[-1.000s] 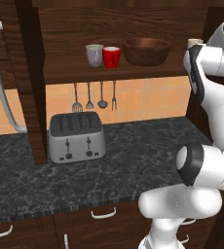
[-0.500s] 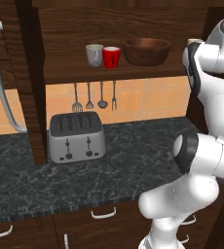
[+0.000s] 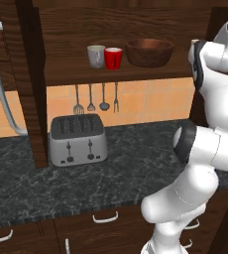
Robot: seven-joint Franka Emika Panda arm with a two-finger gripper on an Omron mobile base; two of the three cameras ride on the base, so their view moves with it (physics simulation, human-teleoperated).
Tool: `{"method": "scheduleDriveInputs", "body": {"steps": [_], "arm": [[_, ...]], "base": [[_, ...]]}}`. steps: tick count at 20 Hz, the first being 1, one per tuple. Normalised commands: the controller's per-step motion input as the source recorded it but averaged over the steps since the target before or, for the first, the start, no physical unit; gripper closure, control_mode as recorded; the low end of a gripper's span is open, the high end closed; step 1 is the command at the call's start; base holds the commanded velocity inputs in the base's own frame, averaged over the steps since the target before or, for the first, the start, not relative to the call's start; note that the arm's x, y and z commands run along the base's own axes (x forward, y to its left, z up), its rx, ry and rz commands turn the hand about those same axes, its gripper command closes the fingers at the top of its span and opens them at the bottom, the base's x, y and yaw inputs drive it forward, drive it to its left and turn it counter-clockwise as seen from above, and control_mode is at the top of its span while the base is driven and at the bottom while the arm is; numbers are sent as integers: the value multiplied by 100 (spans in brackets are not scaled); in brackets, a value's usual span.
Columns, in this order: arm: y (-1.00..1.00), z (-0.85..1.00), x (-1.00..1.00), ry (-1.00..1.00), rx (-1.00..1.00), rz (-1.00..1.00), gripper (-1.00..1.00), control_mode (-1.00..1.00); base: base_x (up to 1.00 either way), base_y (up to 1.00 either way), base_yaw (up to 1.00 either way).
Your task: Gather all objects into one cabinet and sort the glasses and bowls to opposite sides.
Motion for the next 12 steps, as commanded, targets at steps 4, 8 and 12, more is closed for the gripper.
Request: {"method": "scheduleDriveInputs", "body": {"steps": [4,8,12], "arm": [[-3,0,42,0,0,0,-100,-100],[-9,0,51,0,0,0,-100,-100],[-28,0,43,0,0,0,-100,-100]], "base": [[0,0,0],[0,0,0],[0,0,0]]}}
